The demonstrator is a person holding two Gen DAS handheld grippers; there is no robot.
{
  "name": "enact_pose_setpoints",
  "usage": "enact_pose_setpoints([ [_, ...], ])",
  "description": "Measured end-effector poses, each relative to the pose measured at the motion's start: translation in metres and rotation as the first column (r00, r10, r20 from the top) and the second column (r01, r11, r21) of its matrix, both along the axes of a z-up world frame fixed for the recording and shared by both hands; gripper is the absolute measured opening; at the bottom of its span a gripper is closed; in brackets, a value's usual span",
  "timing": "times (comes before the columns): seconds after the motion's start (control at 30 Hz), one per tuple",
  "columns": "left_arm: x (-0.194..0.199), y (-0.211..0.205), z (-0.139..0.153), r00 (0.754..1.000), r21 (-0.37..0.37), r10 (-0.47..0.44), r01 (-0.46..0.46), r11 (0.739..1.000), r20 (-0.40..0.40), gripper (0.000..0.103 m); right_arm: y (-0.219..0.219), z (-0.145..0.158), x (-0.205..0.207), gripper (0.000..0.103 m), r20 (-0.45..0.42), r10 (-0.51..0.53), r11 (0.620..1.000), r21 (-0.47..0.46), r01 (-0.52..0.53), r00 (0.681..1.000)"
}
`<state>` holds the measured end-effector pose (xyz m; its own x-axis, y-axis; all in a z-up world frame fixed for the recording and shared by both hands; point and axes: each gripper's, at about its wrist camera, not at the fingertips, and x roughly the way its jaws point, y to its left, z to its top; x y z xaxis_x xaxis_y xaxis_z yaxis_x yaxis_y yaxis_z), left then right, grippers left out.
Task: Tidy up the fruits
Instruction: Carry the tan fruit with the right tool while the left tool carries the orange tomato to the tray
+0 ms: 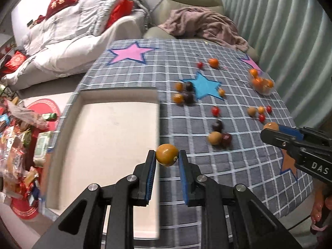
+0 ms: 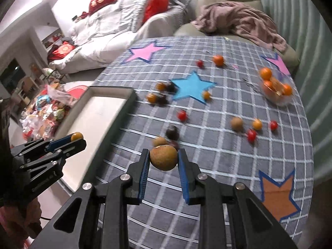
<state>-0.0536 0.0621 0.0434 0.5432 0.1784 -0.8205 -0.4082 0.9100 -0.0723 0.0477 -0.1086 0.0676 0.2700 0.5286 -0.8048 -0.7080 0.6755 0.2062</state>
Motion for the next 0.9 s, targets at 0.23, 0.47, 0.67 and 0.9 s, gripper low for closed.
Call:
enact_pose_setpoints([
  [0.23,-0.022,0.057,0.005,0.995,0.034,0.096,-0.096,0.995,-0.003,0.023,0.066,0.008,-0.020,0.030,-0.019,0.104,0.995,0.006,-0.104,0.994],
  [0.47,-0.030,0.104,-0.023,0.982,0.052,0.183,-0.181,0.982,-0.046,0.023,0.139,-0.015,-0.032,0.030,-0.086,0.176,0.984,-0.013,-0.178,0.981],
  [0.67,-0.025,0.109,-0.059,0.980,0.067,0.173,-0.167,0.984,-0.095,0.023,0.178,-0.052,-0.035,0.030,-0.122,0.186,0.976,-0.087,-0.197,0.975],
  [0.9,-0.018,0.123,-0.086,0.974,0.039,0.186,-0.182,0.982,-0.131,0.023,0.205,-0.080,-0.040,0.030,-0.104,0.218,0.957,-0.175,-0.233,0.971],
])
